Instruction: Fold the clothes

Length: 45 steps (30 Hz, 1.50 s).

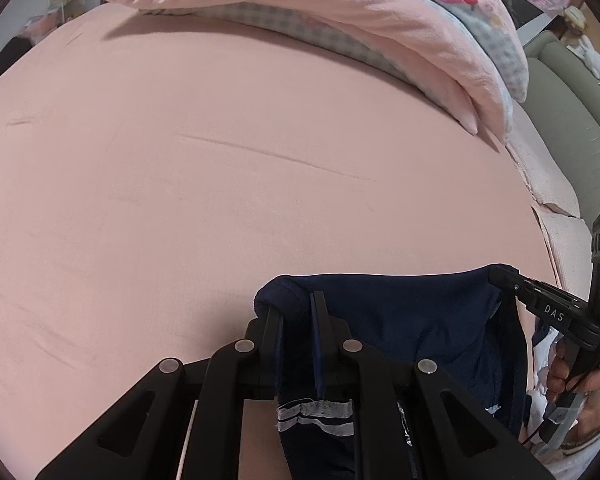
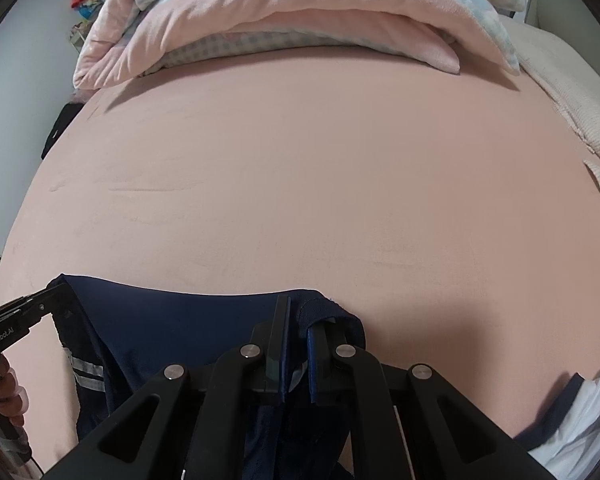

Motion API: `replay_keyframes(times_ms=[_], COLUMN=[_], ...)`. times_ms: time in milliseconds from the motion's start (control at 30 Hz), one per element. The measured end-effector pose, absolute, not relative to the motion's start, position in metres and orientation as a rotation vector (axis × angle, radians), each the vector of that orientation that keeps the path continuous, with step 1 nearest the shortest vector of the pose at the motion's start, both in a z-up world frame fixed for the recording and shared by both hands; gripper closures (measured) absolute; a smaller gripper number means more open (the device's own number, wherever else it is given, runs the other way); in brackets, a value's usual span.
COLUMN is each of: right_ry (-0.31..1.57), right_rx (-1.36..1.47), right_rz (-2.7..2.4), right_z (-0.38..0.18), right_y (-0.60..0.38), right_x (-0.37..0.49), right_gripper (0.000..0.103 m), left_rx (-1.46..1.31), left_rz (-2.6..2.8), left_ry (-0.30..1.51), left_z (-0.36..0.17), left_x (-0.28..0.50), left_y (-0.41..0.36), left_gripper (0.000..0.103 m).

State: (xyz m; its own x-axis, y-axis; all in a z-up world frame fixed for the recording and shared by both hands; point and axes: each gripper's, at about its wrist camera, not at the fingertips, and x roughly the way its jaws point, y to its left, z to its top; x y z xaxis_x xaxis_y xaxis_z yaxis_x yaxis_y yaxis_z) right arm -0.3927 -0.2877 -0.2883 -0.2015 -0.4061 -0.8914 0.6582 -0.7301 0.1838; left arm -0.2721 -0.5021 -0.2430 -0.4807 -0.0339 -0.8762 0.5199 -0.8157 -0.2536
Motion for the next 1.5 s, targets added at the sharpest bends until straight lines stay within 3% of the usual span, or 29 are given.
replay_keyframes(times_ms=[100,133,200,233,267,300,333,367,567,1100,1500], right_ry=[0.330,0.338,0.354,0.359,0.357,0.355,0.358,0.374,0.391,0.445,0.379], right_rx=[1.379,1.381,1.397,1.410,1.436,1.458,1.464,1.453,1.457,1.340,1.386], right_rz=[-1.979,-1.975,-1.968,-1.957,-1.927,-1.899,-1.886,-1.895,-1.909,-1.919,-1.909], right_z=[-0.293,-0.294,-0.295,-0.296,-0.297,-0.298,-0.297,-0.294,-0.278,-0.234,-0.247], right_y=[-0.291,-0.292,-0.294,-0.295,-0.297,-0.299,-0.299,-0.300,-0.292,-0.231,-0.177], right_x=[-0.391,-0.391,-0.391,-0.391,-0.392,-0.392,-0.391,-0.389,-0.385,-0.325,-0.273], right_gripper=[0.098,0.098,0.094,0.087,0.061,0.029,0.018,0.013,0.013,0.013,0.013], left_rx=[1.414,1.428,1.456,1.463,1.459,1.456,1.452,1.448,1.401,1.342,1.386], left_rz=[-2.328,-2.320,-2.295,-2.287,-2.286,-2.285,-2.283,-2.282,-2.275,-2.336,-2.291], left_ry=[0.672,0.645,0.590,0.578,0.596,0.613,0.630,0.647,0.751,0.718,0.538], left_z=[-0.248,-0.249,-0.251,-0.252,-0.250,-0.249,-0.248,-0.246,-0.233,-0.203,-0.205], left_x=[-0.276,-0.276,-0.277,-0.276,-0.276,-0.276,-0.275,-0.275,-0.267,-0.201,-0.156], left_y=[-0.499,-0.498,-0.496,-0.496,-0.497,-0.498,-0.499,-0.500,-0.505,-0.463,-0.411], left_gripper=[0.091,0.086,0.059,0.032,0.025,0.022,0.022,0.022,0.022,0.022,0.022])
